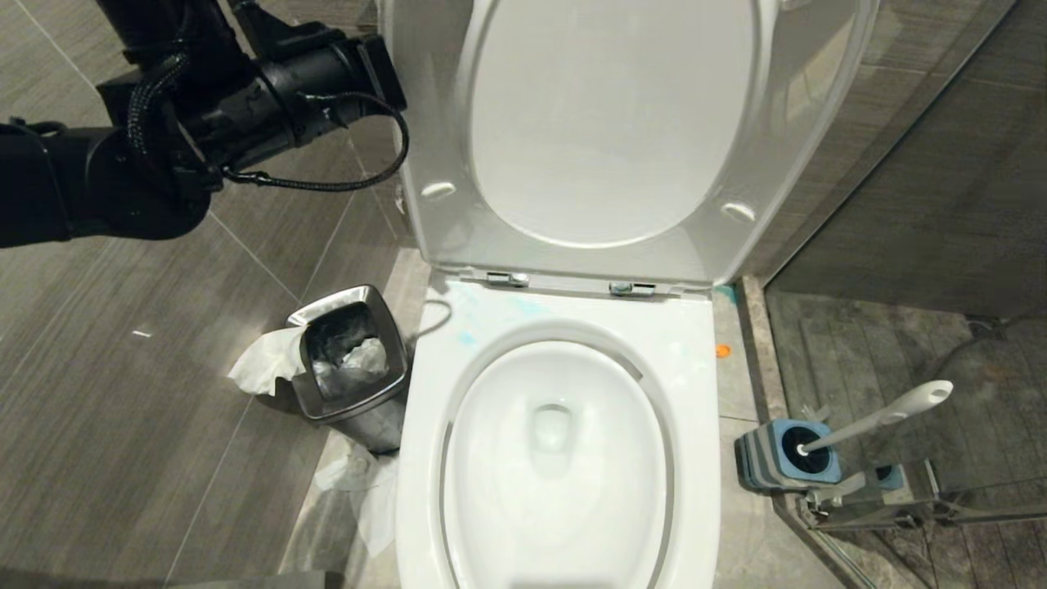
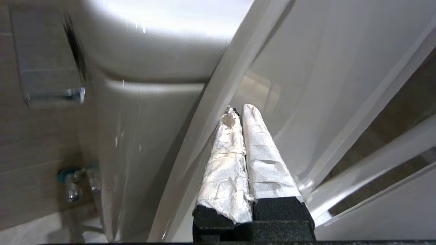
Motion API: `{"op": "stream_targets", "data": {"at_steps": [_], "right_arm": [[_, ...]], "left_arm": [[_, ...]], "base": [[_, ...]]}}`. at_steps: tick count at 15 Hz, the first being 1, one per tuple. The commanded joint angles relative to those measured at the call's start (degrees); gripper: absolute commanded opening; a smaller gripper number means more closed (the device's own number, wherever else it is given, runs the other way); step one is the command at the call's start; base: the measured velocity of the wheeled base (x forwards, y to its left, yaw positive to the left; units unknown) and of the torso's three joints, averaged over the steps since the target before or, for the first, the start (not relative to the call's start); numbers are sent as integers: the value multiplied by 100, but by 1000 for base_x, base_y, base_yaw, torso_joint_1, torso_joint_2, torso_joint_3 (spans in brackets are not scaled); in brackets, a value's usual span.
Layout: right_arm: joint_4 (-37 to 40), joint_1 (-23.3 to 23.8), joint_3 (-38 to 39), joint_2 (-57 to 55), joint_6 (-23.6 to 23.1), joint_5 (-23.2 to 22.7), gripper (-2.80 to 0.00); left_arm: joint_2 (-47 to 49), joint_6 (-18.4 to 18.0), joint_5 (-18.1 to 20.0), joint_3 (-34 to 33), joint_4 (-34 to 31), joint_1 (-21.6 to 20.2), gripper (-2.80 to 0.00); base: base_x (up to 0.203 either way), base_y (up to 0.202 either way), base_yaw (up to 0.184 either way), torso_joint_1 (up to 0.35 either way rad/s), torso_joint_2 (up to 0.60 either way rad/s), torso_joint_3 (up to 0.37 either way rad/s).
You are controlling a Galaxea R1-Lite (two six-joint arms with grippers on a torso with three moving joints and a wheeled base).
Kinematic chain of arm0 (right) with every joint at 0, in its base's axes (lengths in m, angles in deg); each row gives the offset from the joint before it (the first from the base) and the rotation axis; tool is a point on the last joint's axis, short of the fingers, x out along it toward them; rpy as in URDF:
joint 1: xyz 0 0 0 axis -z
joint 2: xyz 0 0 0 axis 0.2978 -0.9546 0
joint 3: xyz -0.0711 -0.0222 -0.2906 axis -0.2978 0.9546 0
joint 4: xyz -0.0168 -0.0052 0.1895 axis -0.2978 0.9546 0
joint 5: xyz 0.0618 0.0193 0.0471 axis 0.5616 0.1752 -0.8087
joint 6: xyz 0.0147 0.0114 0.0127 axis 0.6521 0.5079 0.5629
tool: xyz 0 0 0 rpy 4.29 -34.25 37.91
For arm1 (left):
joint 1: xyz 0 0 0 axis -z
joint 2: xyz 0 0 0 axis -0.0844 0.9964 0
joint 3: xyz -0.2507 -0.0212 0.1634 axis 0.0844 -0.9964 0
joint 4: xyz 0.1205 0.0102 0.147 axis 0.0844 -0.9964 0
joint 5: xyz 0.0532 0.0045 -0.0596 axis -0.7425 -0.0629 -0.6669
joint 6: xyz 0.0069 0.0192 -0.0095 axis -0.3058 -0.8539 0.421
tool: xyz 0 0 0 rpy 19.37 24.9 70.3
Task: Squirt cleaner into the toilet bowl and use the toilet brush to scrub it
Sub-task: Close the toilet lid
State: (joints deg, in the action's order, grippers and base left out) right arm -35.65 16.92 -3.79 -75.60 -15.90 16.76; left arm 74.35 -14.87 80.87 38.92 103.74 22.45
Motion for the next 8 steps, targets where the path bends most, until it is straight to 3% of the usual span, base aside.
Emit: {"op": "stream_targets", "data": {"at_steps": [1,5,8], "right_arm": [[2,-4,1,-2,2,-3,-280],[2,-4,1,-2,2,-3,-280],[2,-4,1,-2,2,-3,-280]], "left_arm": [[62,163,-341,391,59,-76,-280],[-13,165,-733,451,442,-196,-280],[30,118,-1285,456,642,-157,-280]], "base": [[0,0,0,0,0,0],[0,0,0,0,0,0],[0,0,0,0,0,0]]}}
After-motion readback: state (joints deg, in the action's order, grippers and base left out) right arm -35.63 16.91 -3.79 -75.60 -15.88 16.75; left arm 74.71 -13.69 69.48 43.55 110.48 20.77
